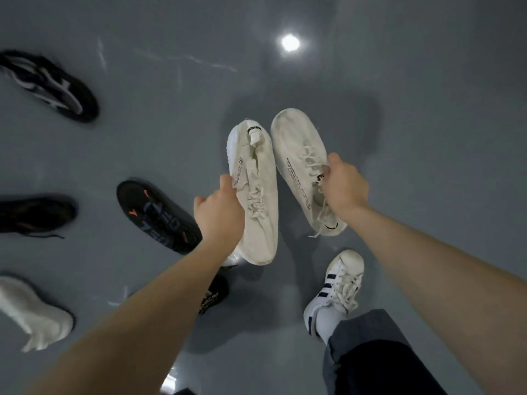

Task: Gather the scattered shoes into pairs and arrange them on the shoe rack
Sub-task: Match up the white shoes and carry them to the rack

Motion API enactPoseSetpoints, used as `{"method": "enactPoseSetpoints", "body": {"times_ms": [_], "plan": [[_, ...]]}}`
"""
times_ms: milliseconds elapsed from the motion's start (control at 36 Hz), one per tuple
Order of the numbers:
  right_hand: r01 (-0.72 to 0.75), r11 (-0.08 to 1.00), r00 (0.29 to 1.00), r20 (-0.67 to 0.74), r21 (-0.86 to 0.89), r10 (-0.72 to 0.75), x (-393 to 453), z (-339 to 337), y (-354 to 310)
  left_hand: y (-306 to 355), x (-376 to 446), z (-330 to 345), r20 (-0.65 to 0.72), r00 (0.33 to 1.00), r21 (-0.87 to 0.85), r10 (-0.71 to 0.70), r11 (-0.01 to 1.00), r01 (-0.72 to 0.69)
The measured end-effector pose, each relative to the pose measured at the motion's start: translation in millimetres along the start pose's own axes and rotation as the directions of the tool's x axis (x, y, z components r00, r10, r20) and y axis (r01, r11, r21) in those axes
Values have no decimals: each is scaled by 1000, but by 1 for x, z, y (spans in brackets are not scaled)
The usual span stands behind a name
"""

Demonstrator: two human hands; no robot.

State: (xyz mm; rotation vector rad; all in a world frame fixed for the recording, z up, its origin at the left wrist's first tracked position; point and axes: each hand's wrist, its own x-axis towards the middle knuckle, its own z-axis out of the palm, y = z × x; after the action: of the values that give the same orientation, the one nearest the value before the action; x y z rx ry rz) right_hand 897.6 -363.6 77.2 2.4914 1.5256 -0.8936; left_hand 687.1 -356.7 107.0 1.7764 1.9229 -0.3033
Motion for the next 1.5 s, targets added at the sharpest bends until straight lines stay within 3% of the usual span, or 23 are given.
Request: {"method": "enactPoseSetpoints", "body": {"times_ms": [333, 528, 750, 1000, 1306, 1500], "plan": [[-160, 962, 975, -114, 220, 189, -107, -100, -58, 8, -45, -136, -57, 982, 15, 181, 984, -180], [-196, 881, 917, -238, 431, 321, -188, -141, -88, 5, -88, -217, -40, 934, 12, 355, 935, -355], [-261, 656, 797, -226, 708, 561, -255, -161, -86, 40, -137, -260, 6, 871, 121, 492, 864, -489], [-373, 471, 703, -87, 800, 705, -294, -229, 45, 189, -196, -239, 152, 726, 350, 671, 650, -675], [-409, 350, 576, -59, 843, 815, -326, -307, 246, 397, -281, -172, 211, 656, 204, 725, 624, -755], [-398, 230, 440, -36, 888, 897, -363, -324, 339, 491, -341, -130, 297, 548, 192, 782, 513, -837]]}}
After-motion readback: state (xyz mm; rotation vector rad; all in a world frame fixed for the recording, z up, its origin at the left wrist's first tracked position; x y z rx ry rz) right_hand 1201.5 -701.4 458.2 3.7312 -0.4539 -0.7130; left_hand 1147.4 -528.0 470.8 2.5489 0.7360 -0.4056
